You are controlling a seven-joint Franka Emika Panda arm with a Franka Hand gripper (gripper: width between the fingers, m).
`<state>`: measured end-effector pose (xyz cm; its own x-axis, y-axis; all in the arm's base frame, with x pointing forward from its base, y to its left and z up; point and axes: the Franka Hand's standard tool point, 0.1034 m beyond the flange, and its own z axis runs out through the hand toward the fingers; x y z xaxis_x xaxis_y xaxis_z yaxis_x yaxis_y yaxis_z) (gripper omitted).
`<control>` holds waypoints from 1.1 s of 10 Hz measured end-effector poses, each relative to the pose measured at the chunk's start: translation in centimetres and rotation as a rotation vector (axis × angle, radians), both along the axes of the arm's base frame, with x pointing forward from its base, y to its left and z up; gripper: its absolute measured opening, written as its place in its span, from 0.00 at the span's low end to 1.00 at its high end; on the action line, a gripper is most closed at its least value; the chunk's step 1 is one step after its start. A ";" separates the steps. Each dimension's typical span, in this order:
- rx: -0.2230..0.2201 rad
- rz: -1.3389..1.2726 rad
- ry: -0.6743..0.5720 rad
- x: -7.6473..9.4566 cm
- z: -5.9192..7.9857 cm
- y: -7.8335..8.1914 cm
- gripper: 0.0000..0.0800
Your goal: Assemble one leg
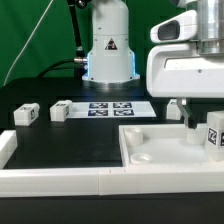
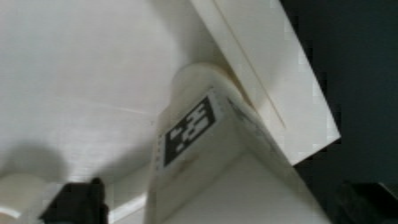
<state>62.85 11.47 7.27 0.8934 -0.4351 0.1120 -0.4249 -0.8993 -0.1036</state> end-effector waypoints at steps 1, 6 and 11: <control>-0.025 0.128 -0.006 0.0 0.1 0.1 0.81; -0.095 0.529 -0.028 0.0 0.5 0.2 0.81; -0.108 0.554 -0.024 -0.1 0.4 0.1 0.36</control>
Offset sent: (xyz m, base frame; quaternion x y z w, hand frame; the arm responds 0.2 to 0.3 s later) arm -0.0073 0.0158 0.0124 0.0166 -0.0145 -0.1631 0.9864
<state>62.76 11.55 7.64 0.9817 0.1132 0.1528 0.1150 -0.9934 -0.0027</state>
